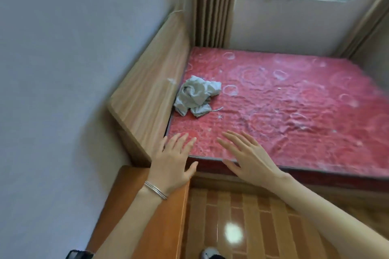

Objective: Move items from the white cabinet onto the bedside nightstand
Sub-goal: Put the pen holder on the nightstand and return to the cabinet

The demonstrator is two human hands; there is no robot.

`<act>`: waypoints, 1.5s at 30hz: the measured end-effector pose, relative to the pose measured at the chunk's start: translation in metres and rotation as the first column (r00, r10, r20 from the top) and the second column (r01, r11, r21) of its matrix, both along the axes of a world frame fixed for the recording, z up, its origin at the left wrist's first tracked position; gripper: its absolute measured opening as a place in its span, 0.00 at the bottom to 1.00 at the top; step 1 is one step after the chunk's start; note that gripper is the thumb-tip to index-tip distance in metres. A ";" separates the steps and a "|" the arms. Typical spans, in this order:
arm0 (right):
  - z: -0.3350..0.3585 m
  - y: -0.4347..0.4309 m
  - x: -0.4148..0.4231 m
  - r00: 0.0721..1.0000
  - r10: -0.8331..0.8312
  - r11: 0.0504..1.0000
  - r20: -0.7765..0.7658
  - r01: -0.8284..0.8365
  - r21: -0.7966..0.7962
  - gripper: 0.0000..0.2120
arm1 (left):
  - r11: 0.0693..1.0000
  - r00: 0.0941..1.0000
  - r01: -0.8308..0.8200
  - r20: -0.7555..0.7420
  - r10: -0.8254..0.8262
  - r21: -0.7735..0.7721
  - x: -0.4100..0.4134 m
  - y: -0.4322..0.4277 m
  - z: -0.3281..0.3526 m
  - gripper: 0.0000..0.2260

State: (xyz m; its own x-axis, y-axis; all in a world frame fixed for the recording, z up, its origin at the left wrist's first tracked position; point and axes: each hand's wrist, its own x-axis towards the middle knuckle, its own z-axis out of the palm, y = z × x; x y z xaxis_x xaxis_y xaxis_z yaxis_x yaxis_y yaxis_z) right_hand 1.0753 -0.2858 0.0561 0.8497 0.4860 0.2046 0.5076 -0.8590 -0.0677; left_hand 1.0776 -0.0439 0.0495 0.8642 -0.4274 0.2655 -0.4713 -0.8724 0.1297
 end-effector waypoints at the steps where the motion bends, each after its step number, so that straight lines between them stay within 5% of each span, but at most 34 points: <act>1: 0.001 -0.018 -0.019 0.997 -0.071 0.998 -0.006 0.071 0.001 0.25 | 0.998 0.998 0.065 0.000 -0.065 0.010 -0.001 -0.017 0.003 0.28; 6: 0.009 -0.092 -0.127 0.911 -0.410 0.911 -0.034 0.411 0.020 0.26 | 0.920 0.920 0.391 -0.005 -0.391 0.022 -0.023 -0.112 0.014 0.27; 14: 0.040 -0.179 -0.315 0.582 -0.813 0.582 -0.003 0.813 -0.032 0.26 | 0.607 0.608 0.794 0.045 -0.793 -0.021 -0.116 -0.274 0.039 0.26; 21: 0.051 -0.213 -0.475 0.283 -0.959 0.280 0.023 0.957 -0.074 0.27 | 0.315 0.314 0.949 0.059 -0.948 0.008 -0.242 -0.384 0.050 0.27; 27: 0.057 -0.243 -0.599 0.122 -0.993 0.121 0.004 0.986 -0.119 0.27 | 0.129 0.129 0.992 0.077 -0.989 0.004 -0.360 -0.453 0.053 0.27; 45: 0.080 -0.392 -0.825 0.079 -0.996 0.077 0.047 0.996 -0.046 0.27 | 0.076 0.075 0.997 0.108 -0.991 0.008 -0.591 -0.618 0.065 0.26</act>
State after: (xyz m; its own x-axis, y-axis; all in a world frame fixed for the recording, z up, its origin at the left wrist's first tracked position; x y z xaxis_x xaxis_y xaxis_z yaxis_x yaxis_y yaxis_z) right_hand 0.2499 -0.6778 0.1358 0.5597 -0.7983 0.2222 -0.8182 -0.5749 -0.0041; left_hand 0.4865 -0.6620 0.1150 -0.3657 -0.8608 0.3541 -0.9073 0.4144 0.0705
